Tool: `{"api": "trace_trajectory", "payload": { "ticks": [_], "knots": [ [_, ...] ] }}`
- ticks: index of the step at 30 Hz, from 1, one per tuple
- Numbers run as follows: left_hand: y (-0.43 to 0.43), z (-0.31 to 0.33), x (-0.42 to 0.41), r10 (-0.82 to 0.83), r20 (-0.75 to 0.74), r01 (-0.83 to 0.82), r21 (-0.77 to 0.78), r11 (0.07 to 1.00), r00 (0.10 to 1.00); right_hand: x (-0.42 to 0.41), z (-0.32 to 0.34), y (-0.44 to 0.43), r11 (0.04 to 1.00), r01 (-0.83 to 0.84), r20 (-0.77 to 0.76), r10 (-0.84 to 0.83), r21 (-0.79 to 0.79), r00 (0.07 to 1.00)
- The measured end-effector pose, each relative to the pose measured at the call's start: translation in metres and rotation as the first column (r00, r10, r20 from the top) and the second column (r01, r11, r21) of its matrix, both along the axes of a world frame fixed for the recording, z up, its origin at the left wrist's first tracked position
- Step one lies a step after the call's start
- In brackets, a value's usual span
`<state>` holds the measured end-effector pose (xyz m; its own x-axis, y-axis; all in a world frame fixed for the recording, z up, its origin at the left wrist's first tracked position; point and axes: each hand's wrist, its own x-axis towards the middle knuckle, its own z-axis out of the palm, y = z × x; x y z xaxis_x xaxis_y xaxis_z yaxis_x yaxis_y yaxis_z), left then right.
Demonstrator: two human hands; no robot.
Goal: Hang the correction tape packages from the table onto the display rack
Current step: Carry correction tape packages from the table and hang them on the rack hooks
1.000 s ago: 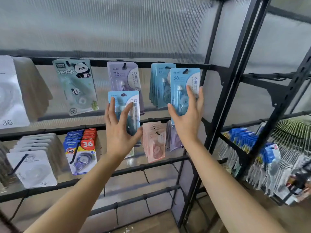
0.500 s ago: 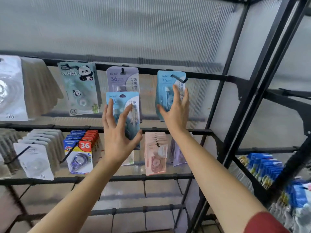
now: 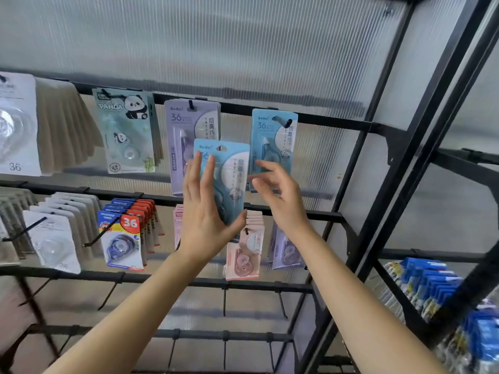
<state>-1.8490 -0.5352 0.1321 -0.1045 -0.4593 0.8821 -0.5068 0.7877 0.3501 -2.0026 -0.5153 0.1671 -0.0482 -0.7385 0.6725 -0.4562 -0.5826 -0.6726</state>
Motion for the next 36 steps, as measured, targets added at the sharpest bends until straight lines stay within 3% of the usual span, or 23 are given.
{"api": "trace_trajectory", "payload": {
  "ticks": [3,6,10,13,16,20,30,36],
  "knots": [
    [0.004,0.003,-0.008,-0.008,0.039,0.009,-0.035,0.999,0.999,0.001,0.005,0.004,0.982,-0.141,0.09,0.131,0.123,0.987],
    [0.006,0.005,-0.013,-0.001,0.066,0.003,-0.025,1.0,0.998,0.001,0.007,0.006,0.986,-0.115,0.078,0.106,0.119,0.991],
    [0.007,0.006,-0.011,-0.024,0.13,0.034,-0.073,0.997,0.991,-0.002,0.005,0.012,0.999,-0.035,0.096,0.03,0.041,0.995],
    [0.0,0.009,-0.004,-0.024,0.082,0.029,-0.057,0.998,0.996,-0.017,0.007,0.018,0.998,0.051,0.122,-0.047,-0.025,0.991],
    [-0.011,0.013,0.005,0.057,0.068,-0.059,0.024,0.998,0.996,-0.033,0.018,0.027,0.989,0.106,0.155,-0.089,-0.101,0.984],
    [-0.023,0.011,0.008,0.187,0.169,-0.196,0.044,0.98,0.968,-0.04,0.035,0.035,0.984,0.093,0.159,-0.068,-0.153,0.985],
    [-0.031,0.007,0.008,0.263,0.223,-0.279,0.041,0.959,0.939,-0.043,0.047,0.031,0.996,0.085,0.143,-0.082,-0.014,0.986],
    [-0.029,0.006,0.01,0.255,0.221,-0.271,0.048,0.961,0.941,-0.043,0.047,0.012,0.978,0.201,0.109,-0.207,0.062,0.972]
  ]
}}
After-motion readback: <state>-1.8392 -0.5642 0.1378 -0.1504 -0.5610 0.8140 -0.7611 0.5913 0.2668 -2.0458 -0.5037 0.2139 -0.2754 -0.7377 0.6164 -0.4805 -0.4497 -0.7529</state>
